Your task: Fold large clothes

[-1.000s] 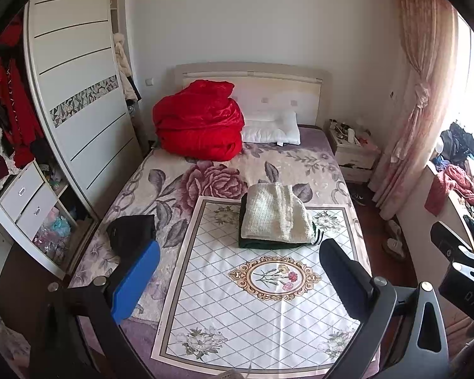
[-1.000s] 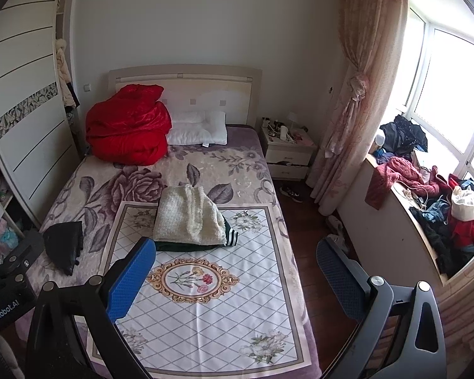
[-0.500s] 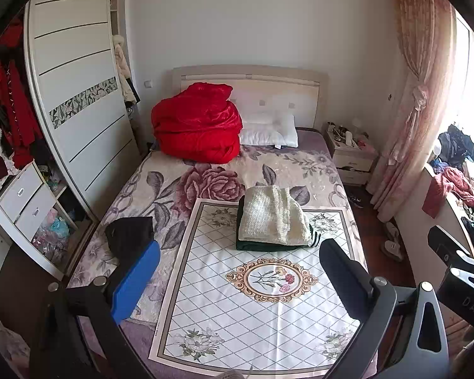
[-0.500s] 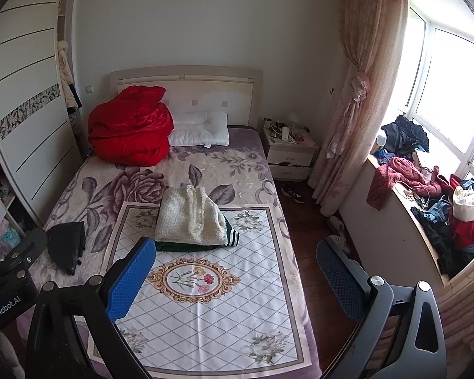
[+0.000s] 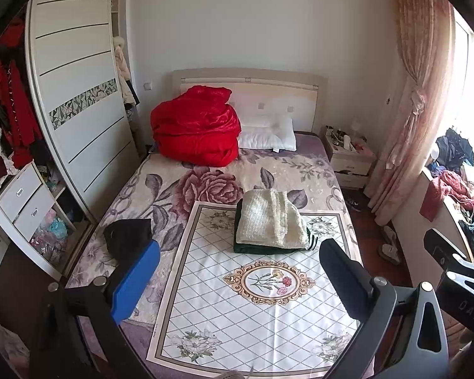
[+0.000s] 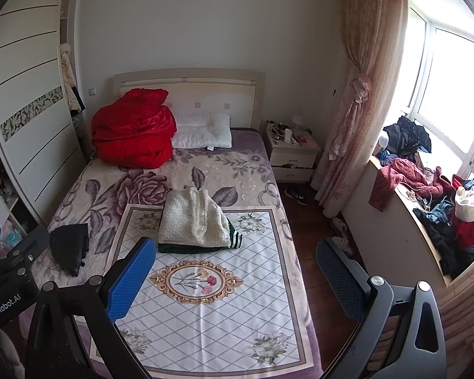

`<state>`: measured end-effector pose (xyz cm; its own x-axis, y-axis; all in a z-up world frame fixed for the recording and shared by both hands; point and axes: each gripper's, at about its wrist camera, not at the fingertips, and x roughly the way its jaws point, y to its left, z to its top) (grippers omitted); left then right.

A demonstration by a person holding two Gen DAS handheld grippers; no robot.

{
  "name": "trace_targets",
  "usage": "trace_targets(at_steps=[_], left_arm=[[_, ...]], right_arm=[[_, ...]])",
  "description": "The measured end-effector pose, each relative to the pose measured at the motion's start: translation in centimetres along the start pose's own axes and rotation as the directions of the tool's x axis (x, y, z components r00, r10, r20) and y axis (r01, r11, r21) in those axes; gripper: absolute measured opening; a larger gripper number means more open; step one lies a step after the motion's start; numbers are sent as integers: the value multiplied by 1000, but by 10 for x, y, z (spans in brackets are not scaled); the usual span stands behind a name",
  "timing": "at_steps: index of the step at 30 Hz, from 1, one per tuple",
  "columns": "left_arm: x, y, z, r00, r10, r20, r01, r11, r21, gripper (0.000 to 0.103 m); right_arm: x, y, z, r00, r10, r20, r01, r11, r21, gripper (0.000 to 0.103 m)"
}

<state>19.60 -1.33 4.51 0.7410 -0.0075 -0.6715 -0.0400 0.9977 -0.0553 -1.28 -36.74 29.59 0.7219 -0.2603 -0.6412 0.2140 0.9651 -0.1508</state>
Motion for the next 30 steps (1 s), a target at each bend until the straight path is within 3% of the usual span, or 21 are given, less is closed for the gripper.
trace_targets(at_steps=[30], left_arm=[[-2, -6, 1, 1000, -4, -3, 4, 1000, -6, 103]], right_arm=[[2, 8, 14, 1000, 8, 15, -8, 1000, -14, 103]])
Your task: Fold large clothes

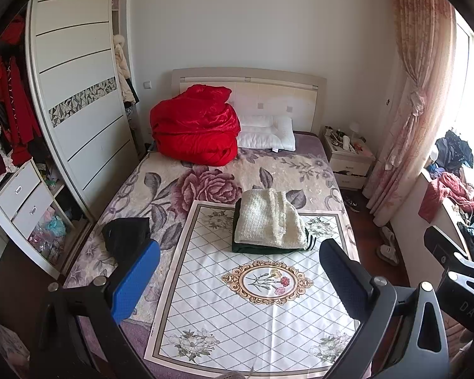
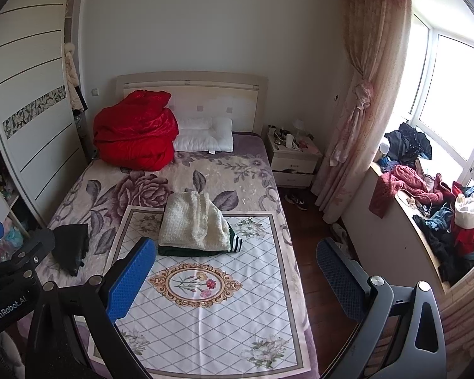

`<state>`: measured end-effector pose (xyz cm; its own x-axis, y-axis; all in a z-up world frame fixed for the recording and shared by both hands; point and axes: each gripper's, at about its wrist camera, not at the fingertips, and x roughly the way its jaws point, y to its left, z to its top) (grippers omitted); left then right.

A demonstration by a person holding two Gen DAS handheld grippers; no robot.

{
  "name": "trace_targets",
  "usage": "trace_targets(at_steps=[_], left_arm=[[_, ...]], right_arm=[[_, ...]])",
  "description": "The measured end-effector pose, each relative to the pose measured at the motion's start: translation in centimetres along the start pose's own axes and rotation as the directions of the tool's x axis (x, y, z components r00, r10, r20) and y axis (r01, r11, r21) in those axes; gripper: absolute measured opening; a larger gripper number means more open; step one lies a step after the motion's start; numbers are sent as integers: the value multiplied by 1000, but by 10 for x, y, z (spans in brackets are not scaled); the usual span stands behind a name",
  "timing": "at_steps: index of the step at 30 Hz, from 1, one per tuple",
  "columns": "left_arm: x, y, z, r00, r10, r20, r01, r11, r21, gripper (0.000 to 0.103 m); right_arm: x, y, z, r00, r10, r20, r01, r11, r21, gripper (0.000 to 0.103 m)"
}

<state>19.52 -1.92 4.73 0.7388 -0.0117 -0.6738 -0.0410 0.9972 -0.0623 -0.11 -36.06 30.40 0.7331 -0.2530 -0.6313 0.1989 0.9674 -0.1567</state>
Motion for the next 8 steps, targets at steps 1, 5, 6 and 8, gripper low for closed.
trace_targets(at_steps=[1, 5, 6, 8], left_arm=[[0, 0, 0, 1000, 1, 0, -1, 1000, 1, 103], [0, 1, 1, 1000, -6, 5, 6, 1000, 1, 103], [-1, -1, 1, 1000, -7, 7, 7, 1000, 1, 103], [-1, 0, 2, 1000, -6, 7, 6, 1000, -1, 103]], right_arm=[[0, 0, 0, 1000, 0, 0, 0, 1000, -1, 103], [-1, 0, -2, 1000, -3, 0, 3, 1000, -1, 103], [-1, 0, -2, 1000, -2, 0, 2, 1000, 0, 103], [-2, 0, -3, 1000, -3, 0, 3, 1000, 0, 103]])
